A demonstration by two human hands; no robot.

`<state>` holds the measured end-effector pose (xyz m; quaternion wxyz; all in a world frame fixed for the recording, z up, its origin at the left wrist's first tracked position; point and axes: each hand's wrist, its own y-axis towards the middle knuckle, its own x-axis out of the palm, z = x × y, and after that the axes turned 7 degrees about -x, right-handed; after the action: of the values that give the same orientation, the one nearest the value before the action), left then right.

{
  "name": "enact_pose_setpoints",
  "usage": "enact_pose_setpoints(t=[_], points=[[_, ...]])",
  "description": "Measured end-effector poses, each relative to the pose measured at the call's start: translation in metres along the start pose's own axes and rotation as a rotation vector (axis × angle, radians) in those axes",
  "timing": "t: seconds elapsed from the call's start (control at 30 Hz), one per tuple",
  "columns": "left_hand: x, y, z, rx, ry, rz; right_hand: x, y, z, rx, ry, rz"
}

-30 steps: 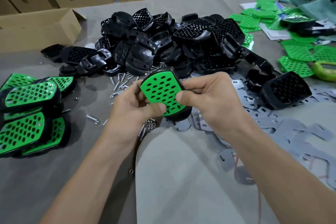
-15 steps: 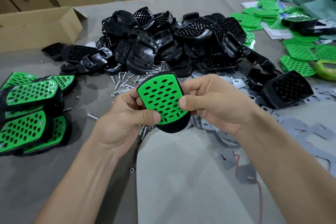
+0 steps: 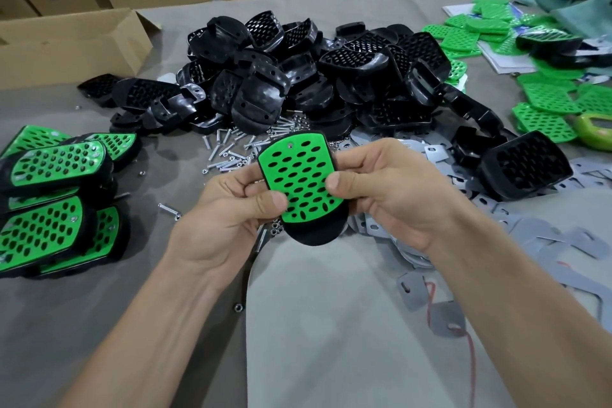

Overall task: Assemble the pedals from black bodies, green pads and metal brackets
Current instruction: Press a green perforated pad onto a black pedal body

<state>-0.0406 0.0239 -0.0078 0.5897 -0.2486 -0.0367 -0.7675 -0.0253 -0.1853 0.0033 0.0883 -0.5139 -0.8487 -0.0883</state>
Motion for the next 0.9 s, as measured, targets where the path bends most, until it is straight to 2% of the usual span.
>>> enact_pose_setpoints(t=[0.2, 0.27, 0.43, 0.67, 0.9], points=[[-0.002, -0.001, 0.000, -0.011, 0.005, 0.002, -0.002, 0.002, 0.004, 0.044, 0.056, -0.009], [-0.001, 0.001, 0.000, 0.008, 0.037, 0.052, 0.000, 0.004, 0.004, 0.057, 0.060, 0.019], [-0.001, 0.010, -0.001, 0.050, 0.027, 0.191, 0.009, 0.007, 0.012, 0.030, -0.143, 0.126], [0.006, 0.008, 0.004, 0.098, 0.005, 0.198, 0.013, 0.006, 0.014, -0.046, 0.030, 0.153], [0.011, 0.007, 0.003, 0.052, -0.104, 0.240, 0.015, 0.011, 0.018, -0.080, -0.027, 0.216]])
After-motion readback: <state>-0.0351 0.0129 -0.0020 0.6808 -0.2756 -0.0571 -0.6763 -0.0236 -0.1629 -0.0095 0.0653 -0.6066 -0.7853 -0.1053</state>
